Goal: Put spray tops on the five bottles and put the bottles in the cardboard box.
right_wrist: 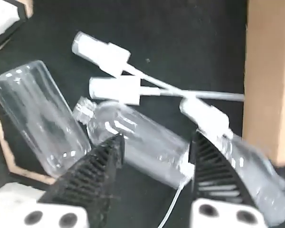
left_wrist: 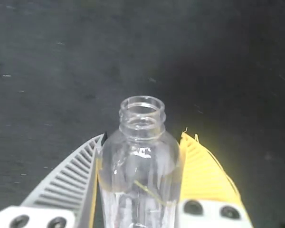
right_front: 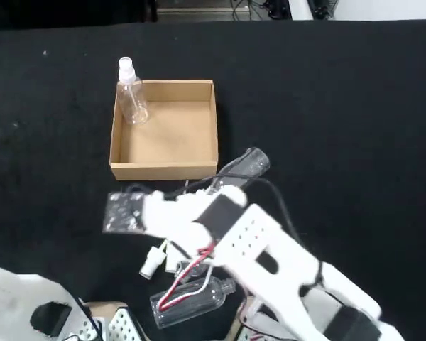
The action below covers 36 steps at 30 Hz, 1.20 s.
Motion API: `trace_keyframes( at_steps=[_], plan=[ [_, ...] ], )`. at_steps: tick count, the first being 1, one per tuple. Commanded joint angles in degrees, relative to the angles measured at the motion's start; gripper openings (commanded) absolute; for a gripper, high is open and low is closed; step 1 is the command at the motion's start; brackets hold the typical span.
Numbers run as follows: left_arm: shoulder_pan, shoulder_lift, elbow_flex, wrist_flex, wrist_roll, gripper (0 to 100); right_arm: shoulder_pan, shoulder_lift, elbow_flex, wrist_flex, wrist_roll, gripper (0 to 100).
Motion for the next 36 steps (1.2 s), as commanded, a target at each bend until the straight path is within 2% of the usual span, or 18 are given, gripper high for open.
trace_keyframes(
  at_steps=[1,14,21,27,36],
  plan=[
    [-2.7,3.0,-9.4,0.1,0.4,5,-3.3,5.8,-4.2,-3.7,1.6,20.8],
    [-2.4,4.7,-11.5,0.1,0.4,5,-8.3,27.9,-15.1,-6.4,3.3,20.9],
    [-2.2,4.7,-11.5,0.1,0.2,5,-11.1,32.9,-15.2,-6.4,6.0,21.0],
    [-2.2,5.0,-11.5,0.1,-3.2,5,-14.4,33.8,-14.8,-6.6,6.0,21.0],
    [-2.4,4.7,-11.4,0.2,-3.1,5,-14.7,40.2,-15.1,-11.5,6.0,21.0]
  ],
)
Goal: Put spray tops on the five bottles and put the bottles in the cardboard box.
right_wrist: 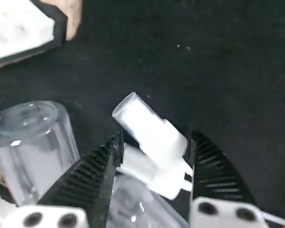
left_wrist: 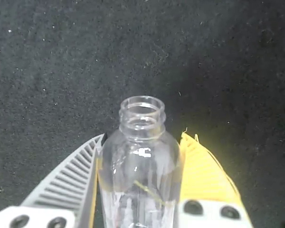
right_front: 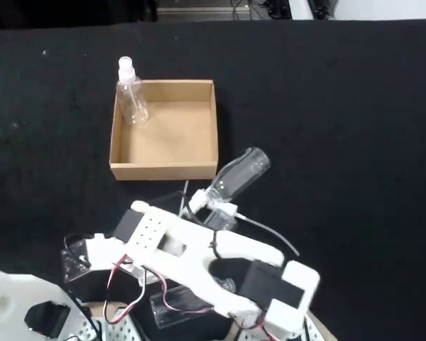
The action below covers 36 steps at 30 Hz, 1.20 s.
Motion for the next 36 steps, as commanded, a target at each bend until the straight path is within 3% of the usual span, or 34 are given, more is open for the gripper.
trace_keyframes(
  at_steps=[1,6,12,19,27,36],
  plan=[
    [-0.1,-0.6,-3.1,0.2,-0.4,5,-1.2,1.5,-3.5,-1.9,0.4,21.0],
    [-0.1,-0.6,-3.0,0.2,-0.4,5,-0.3,4.0,-3.5,-3.9,0.4,21.0],
    [0.0,-0.6,-2.9,0.2,-0.4,5,6.9,4.4,-3.3,-8.0,2.6,20.2],
    [0.0,-0.6,-2.8,0.2,-0.4,5,7.9,1.7,-3.6,-9.9,2.5,9.2],
    [0.0,-0.7,-3.1,0.4,-0.3,5,8.3,-6.8,-9.2,-9.4,-6.1,9.2],
    [1.5,-0.7,-15.4,12.9,-0.1,5,13.7,-21.8,-18.9,-1.8,-17.0,9.0]
  ],
)
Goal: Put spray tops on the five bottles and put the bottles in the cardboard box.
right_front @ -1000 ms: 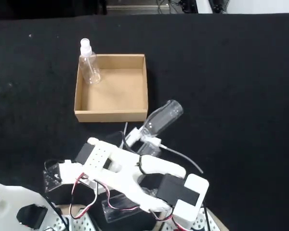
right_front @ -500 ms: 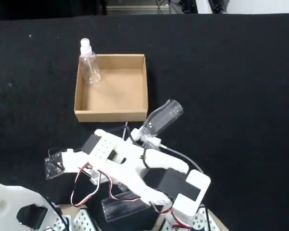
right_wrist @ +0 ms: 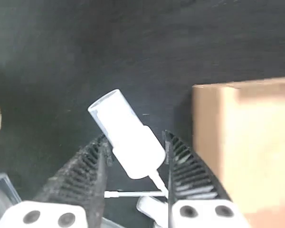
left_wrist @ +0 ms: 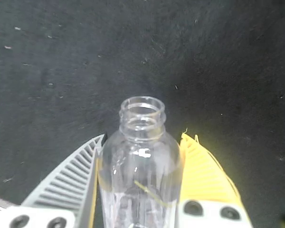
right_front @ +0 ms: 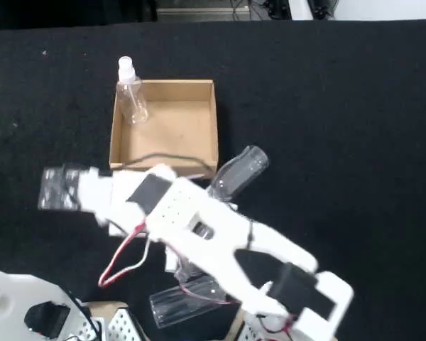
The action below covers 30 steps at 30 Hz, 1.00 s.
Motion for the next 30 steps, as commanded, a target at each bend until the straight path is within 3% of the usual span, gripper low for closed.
trace_keyframes(
  at_steps=[1,5,8,14,23,30],
  plan=[
    [2.1,-0.7,-10.3,7.8,-0.1,5,6.2,-9.6,-8.1,4.0,-6.3,9.0],
    [4.3,-0.7,-17.1,14.9,3.1,5,14.7,-17.4,-12.3,5.6,-16.2,9.0],
    [5.8,-2.8,-18.4,14.9,6.9,3,22.2,-22.8,-12.7,5.5,-22.8,9.0],
    [14.5,-19.1,-6.5,14.6,10.4,3,38.1,-28.9,-12.9,5.1,-35.6,8.9],
    [43.4,-52.9,19.0,0.0,19.4,3,53.1,-30.6,-13.0,1.8,-52.6,8.9],
    [71.1,-63.8,26.4,-8.2,22.3,3,54.7,-30.7,-14.6,1.5,-54.4,8.9]
  ],
)
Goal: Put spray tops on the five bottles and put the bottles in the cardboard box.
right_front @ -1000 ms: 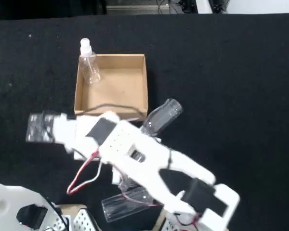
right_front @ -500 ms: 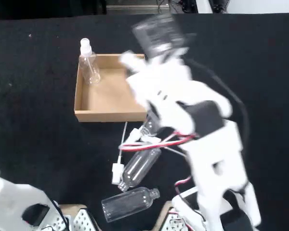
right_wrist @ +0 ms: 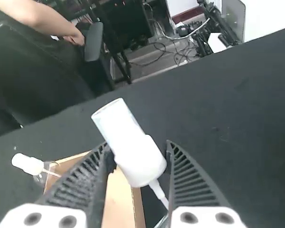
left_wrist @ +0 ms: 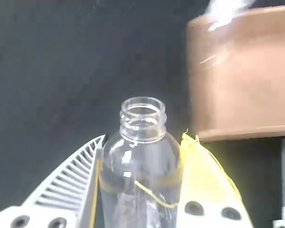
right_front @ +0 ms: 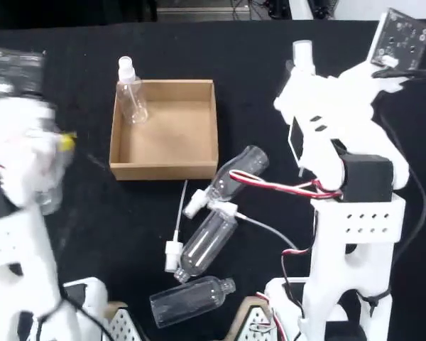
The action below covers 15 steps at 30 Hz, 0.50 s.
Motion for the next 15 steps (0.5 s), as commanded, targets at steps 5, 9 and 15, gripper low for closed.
trace_keyframes(
  at_steps=[5,9,15],
  plan=[
    [26.0,-11.3,12.4,-8.7,11.7,3,1.0,-2.7,-10.9,1.1,-1.0,8.9],
    [30.7,-19.2,23.3,-17.6,14.4,3,0.9,-2.7,-18.6,5.9,-1.0,8.9],
    [37.1,-35.4,41.8,-32.0,20.0,3,0.1,-2.6,-22.3,6.2,-11.5,9.1]
  ],
)
